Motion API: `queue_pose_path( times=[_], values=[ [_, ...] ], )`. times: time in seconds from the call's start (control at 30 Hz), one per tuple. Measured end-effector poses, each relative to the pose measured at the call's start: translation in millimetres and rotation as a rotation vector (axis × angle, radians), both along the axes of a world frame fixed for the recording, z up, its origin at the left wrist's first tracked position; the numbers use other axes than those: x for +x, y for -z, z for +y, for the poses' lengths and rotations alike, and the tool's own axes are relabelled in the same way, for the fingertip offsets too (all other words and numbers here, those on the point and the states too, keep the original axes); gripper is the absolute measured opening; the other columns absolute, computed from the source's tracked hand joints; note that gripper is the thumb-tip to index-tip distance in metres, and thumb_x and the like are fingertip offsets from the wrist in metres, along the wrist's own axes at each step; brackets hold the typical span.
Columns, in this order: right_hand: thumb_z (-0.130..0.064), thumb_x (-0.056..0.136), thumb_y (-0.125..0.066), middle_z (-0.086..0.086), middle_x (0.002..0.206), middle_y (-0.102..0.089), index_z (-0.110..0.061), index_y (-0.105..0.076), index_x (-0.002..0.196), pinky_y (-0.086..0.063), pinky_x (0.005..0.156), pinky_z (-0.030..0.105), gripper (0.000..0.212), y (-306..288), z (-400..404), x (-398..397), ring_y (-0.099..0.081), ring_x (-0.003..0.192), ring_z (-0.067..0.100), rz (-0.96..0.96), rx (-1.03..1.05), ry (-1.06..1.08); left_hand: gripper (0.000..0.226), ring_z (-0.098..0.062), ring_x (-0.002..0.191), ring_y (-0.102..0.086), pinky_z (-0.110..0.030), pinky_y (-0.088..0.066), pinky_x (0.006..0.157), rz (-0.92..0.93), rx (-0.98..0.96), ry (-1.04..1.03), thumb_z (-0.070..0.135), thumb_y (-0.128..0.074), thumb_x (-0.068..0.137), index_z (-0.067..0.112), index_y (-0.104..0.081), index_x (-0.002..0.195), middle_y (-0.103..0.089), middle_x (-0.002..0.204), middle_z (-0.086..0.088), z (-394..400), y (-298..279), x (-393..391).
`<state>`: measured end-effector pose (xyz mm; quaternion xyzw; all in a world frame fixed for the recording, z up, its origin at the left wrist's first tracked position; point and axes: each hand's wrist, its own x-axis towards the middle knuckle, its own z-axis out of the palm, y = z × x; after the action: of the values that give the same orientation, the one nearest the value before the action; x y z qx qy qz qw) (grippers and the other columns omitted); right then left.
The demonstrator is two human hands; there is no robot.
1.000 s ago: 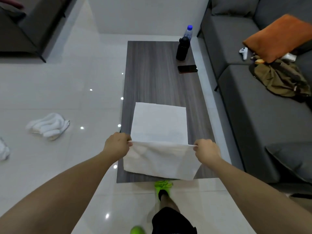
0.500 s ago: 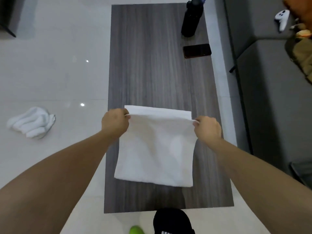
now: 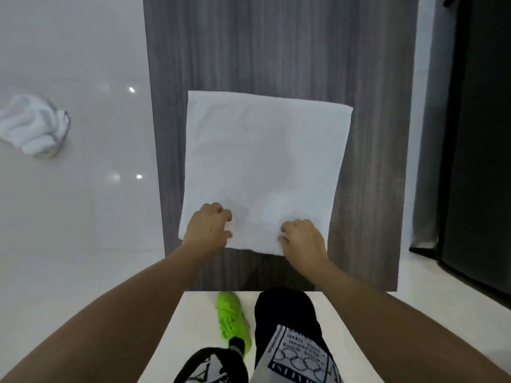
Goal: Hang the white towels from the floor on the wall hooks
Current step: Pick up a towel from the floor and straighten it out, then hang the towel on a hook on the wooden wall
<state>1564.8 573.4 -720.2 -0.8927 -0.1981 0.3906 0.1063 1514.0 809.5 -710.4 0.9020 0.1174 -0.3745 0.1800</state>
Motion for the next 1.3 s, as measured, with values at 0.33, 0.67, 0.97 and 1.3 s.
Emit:
queue_pose_path(
  times=[0.33, 0.67, 0.97, 1.3],
  values=[
    [0.005, 0.061, -0.063, 0.011, 0.086, -0.054, -0.009, -0.058, 0.084, -0.042, 0.064, 0.038, 0.027, 26, -19, -52, -0.049, 0.079, 0.03, -0.269, 0.042, -0.19, 0.023, -0.036, 0.094, -0.055, -0.046, -0.045, 0.078, -0.233, 0.112, 0.413, 0.007, -0.06, 0.078, 0.005, -0.061, 0.101, -0.058, 0.105, -0.015, -18, 17, -48],
    [0.007, 0.067, -0.061, 0.012, 0.095, -0.058, -0.005, -0.059, 0.103, -0.044, 0.077, 0.035, 0.038, -21, -10, -50, -0.053, 0.084, 0.027, -0.233, 0.014, -0.053, 0.029, -0.022, 0.076, -0.055, -0.033, -0.041, 0.071, -0.208, 0.153, 0.311, 0.008, -0.051, 0.087, 0.013, -0.047, 0.115, -0.06, 0.097, -0.006, -10, -24, -53],
    [-0.009, 0.074, -0.052, 0.011, 0.092, -0.057, -0.007, -0.055, 0.094, -0.033, 0.068, 0.035, 0.021, -192, 36, -33, -0.051, 0.084, 0.031, -0.552, 0.231, 0.048, 0.021, -0.031, 0.078, -0.057, -0.036, -0.042, 0.064, -0.574, 0.098, -0.13, 0.006, -0.053, 0.078, 0.011, -0.049, 0.098, -0.058, 0.09, -0.008, 30, -193, -67],
    [-0.033, 0.094, -0.057, 0.005, 0.062, -0.056, -0.009, -0.054, 0.08, -0.034, 0.046, 0.03, 0.028, -436, 155, -108, -0.054, 0.053, 0.033, -1.15, 0.703, -0.388, 0.01, -0.027, 0.07, -0.052, -0.033, -0.036, 0.061, -1.014, 0.392, -0.184, 0.015, -0.043, 0.081, 0.019, -0.049, 0.087, -0.058, 0.075, -0.002, 145, -447, -209]
  ],
)
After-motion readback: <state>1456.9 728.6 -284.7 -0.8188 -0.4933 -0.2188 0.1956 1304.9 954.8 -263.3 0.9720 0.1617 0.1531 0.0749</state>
